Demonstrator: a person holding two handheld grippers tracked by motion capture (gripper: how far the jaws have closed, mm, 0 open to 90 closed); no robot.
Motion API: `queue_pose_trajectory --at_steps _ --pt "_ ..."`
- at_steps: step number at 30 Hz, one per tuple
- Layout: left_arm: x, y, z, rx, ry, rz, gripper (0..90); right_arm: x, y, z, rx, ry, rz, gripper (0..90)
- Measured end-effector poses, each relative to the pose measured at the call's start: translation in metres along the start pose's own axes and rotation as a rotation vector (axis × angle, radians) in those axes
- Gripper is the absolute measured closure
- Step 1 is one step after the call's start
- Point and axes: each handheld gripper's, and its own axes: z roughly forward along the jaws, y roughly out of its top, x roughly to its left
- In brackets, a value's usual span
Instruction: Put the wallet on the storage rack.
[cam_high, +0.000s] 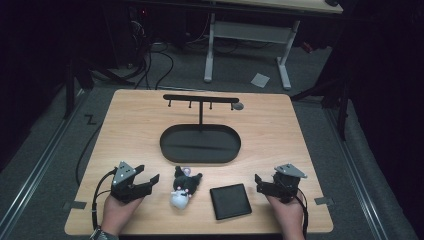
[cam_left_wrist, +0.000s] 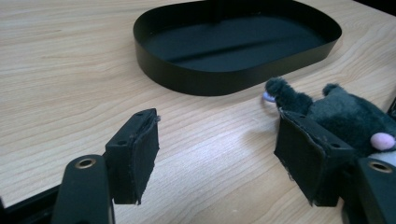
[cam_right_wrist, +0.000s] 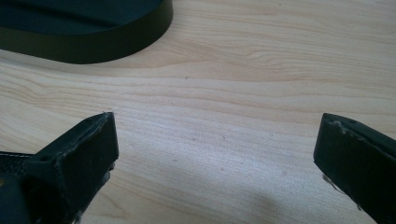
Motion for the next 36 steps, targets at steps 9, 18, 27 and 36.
queue_pose_trajectory --at_steps 9,18,27,36 --pt "-0.001 0.004 0.004 -0.002 -0.024 0.008 30.5 -0.007 -0.004 -0.006 -0.009 -0.017 0.037 0.2" --pt "-0.002 0.004 0.004 0.001 -0.037 0.0 30.6 -0.005 -0.005 -0.005 -0.002 0.002 0.057 0.2" --pt "-0.003 0.004 0.005 0.006 -0.042 0.005 30.7 0.001 -0.003 -0.006 -0.008 0.061 0.054 0.0" --pt "-0.003 0.004 0.005 0.012 -0.046 0.007 30.7 0.016 -0.002 -0.008 -0.007 0.096 0.007 0.0"
